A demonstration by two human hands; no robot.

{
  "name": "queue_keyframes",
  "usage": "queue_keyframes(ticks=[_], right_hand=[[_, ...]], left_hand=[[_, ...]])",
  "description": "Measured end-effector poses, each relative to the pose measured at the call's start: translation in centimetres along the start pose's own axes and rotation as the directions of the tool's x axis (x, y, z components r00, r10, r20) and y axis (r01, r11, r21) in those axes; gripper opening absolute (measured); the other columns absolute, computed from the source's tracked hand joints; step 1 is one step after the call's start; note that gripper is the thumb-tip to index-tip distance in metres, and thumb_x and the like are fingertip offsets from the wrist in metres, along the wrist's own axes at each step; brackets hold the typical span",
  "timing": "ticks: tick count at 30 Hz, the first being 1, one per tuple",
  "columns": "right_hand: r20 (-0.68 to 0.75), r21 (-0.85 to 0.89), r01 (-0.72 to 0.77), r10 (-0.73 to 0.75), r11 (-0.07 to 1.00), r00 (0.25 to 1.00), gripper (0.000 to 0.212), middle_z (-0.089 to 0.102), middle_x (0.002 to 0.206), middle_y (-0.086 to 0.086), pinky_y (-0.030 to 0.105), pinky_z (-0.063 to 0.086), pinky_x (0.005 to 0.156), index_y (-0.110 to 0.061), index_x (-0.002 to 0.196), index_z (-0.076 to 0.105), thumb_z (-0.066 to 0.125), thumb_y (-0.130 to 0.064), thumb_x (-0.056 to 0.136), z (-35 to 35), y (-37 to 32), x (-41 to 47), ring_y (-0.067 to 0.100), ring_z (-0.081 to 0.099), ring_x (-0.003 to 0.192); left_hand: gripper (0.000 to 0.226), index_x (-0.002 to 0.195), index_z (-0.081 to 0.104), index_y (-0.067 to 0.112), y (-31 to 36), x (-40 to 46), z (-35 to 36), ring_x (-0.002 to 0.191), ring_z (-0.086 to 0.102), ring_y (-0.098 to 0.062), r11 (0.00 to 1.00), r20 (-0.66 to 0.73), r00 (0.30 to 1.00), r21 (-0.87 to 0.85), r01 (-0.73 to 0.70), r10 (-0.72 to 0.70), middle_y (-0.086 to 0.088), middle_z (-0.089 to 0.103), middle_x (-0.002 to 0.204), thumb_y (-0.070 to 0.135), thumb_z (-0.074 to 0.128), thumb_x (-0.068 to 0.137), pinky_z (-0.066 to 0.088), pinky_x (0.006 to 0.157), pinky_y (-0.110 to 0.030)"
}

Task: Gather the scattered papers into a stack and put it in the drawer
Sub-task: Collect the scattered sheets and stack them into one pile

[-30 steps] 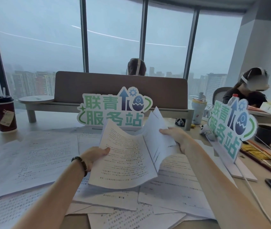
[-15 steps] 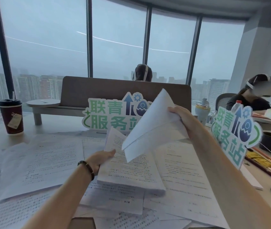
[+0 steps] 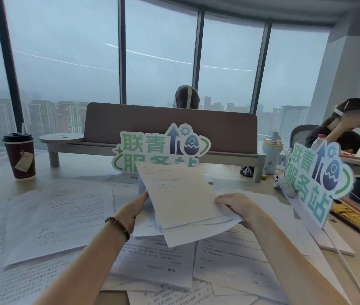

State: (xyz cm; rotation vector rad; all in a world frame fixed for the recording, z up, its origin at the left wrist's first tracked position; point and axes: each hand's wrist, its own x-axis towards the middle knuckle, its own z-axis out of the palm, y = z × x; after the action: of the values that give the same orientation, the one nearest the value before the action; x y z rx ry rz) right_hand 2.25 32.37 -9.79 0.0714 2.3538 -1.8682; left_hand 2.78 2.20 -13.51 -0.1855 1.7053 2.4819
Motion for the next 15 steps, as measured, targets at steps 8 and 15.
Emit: queue_keyframes(ticks=[8, 15], right_hand=[[-0.086, 0.097, -0.024, 0.032, 0.995, 0.996, 0.024, 0.075, 0.094, 0.018, 0.031, 0.057, 0.070, 0.004, 0.108, 0.070, 0.067, 0.008, 0.085, 0.2, 1.2, 1.6, 0.029, 0.072, 0.082], [-0.067, 0.083, -0.066, 0.072, 0.994, 0.995, 0.050, 0.067, 0.117, 0.009, 0.046, 0.051, 0.099, -0.010, 0.116, 0.065, 0.081, -0.036, 0.078, 0.7, 1.2, 1.4, 0.032, 0.064, 0.109]], left_hand=[[0.041, 0.117, 0.065, 0.020, 0.5, -1.4, 0.7, 0.088, 0.075, -0.028, 1.000, 0.073, 0.997, 0.027, 0.002, -0.004, -0.011, 0.076, 0.103, 0.049, 0.042, 0.100, 0.062, 0.070, -0.040], [0.038, 0.132, 0.057, 0.003, 0.3, -1.7, 0.7, 0.108, 0.067, -0.040, 0.994, 0.049, 0.998, 0.100, -0.038, 0.033, -0.021, 0.068, 0.120, 0.007, 0.061, 0.094, 0.056, 0.088, -0.055]])
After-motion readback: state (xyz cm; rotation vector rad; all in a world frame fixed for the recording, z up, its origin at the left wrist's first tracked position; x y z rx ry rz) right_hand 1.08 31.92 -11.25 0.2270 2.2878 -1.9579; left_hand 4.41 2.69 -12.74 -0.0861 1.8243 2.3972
